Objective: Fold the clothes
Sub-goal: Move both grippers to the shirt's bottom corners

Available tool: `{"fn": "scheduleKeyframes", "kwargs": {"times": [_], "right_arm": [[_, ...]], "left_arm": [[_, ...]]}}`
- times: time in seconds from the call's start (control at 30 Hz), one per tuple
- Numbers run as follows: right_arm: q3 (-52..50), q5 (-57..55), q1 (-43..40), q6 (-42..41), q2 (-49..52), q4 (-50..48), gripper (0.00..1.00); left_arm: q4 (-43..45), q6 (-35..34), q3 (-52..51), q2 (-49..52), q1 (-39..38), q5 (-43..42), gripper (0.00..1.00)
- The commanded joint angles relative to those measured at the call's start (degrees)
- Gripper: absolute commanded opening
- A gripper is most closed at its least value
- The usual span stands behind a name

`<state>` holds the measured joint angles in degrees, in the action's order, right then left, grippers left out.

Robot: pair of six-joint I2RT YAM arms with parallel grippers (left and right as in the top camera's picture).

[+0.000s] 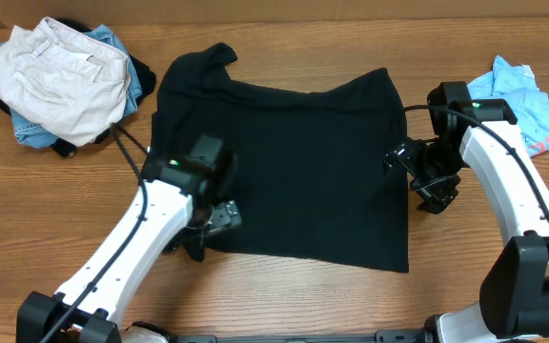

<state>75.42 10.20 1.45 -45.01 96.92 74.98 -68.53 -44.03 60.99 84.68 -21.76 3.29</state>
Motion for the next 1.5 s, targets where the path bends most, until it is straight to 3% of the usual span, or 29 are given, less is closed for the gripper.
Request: {"fn": "scheduleKeyframes", "kwargs": {"times": [0.0, 0.07, 0.23, 0.37, 0.57, 0.7, 0.8, 0.83, 0.87, 1.07, 1.17, 1.2, 1.4, 1.47], "right_arm": [[-1.64, 0.44, 1.40, -0.22, -1.03, -2.19, 0.93], [-2.58, 0.66, 2.38, -0.24, -1.03, -2.73, 0.93], [-2.62, 1.09, 2.71, -0.68, -1.03, -2.64, 0.93], [-2.62, 1.05, 2.71, -0.66, -1.03, -2.73, 0.93], [-2.62, 0.83, 2.71, -0.63, -1.03, -3.89, 0.94], [-2.62, 0.83, 2.71, -0.63, -1.03, -5.95, 0.98], [-2.62, 0.85, 2.71, -0.11, -1.03, -5.49, 0.98], [-2.62, 0.83, 2.71, 0.04, -1.03, -5.27, 0.98], [-2.62, 0.85, 2.71, 0.07, -1.03, -4.76, 0.98], [-2.62, 0.87, 2.71, 0.00, -1.03, -2.49, 0.98], [-2.62, 0.90, 2.71, 0.00, -1.03, -1.36, 0.98], [-2.62, 1.14, 2.71, -0.02, -1.03, -1.14, 0.98], [-2.62, 1.49, 2.71, -0.24, -1.03, -1.46, 0.98], [-2.62, 1.49, 2.71, -0.24, -1.03, -1.22, 0.98]], "left_arm": [[-0.35, 2.73, -1.49, 2.25, 2.69, -0.39, 0.95], [-0.17, 2.71, -3.02, 3.06, 2.67, -0.79, 0.95], [5.62, -2.29, -12.74, 3.19, 2.62, -10.93, 0.92], [13.44, -3.65, -17.00, 3.19, 2.69, -13.29, 0.64], [15.23, -2.58, -16.63, 3.17, 2.69, -5.25, 0.69], [7.43, -2.05, -9.11, 3.15, 2.62, -1.36, 0.73], [8.85, -2.32, -8.87, 3.17, 2.67, -1.38, 0.73], [9.27, -2.29, -8.90, 3.17, 2.69, -1.33, 0.70], [10.43, -2.27, -9.31, 3.17, 2.67, -0.85, 0.60], [12.04, -2.25, -10.86, 3.43, 2.67, -1.42, 0.40], [12.09, -2.25, -11.47, 3.43, 2.67, -1.40, 0.42], [12.04, -2.27, -11.98, 3.43, 2.67, -1.99, 0.47], [13.66, -3.39, -14.93, 3.43, 2.62, -4.26, 0.47], [15.23, -3.85, -14.95, 3.43, 2.62, -2.58, 0.40]]}}
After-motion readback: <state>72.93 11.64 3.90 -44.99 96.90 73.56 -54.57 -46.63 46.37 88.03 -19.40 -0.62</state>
